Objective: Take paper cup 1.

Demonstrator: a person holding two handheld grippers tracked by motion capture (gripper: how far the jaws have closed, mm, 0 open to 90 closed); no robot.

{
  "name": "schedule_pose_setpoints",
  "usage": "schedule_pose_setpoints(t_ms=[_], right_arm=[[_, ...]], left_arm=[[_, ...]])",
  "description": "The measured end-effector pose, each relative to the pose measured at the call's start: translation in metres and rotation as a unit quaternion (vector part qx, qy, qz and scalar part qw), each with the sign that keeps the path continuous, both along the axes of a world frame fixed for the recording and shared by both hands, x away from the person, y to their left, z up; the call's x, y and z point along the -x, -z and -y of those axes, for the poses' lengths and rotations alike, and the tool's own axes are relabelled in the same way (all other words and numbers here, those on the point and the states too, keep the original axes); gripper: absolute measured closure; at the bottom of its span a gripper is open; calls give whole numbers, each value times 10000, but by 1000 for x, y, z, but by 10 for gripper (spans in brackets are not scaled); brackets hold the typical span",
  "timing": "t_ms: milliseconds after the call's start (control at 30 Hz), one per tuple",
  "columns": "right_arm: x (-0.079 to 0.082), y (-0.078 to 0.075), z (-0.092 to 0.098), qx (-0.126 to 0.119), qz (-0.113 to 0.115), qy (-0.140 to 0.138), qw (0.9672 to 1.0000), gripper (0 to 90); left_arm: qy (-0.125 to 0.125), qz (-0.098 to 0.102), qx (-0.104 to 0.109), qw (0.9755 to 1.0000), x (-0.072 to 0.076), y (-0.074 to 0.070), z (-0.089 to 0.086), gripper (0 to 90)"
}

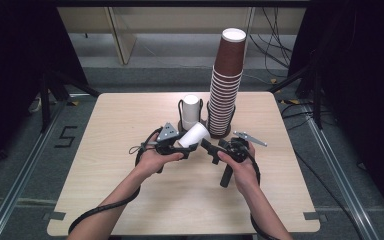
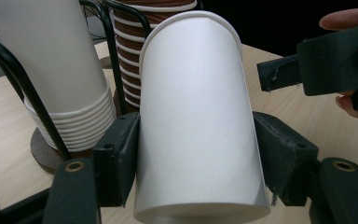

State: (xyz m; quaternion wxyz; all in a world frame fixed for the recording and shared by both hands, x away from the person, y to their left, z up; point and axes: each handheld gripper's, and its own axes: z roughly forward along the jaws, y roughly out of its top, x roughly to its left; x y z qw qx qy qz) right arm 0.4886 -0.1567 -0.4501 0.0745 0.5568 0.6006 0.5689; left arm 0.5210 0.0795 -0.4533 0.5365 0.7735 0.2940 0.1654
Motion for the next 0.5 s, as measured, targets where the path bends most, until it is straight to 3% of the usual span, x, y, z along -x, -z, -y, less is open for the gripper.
schedule_pose_setpoints(t_ms=[500], right_arm=[[-6,1,1,-608,-304,-68,9977,171]], left_arm=[[-85,77,12,9999,2,1,4,351]])
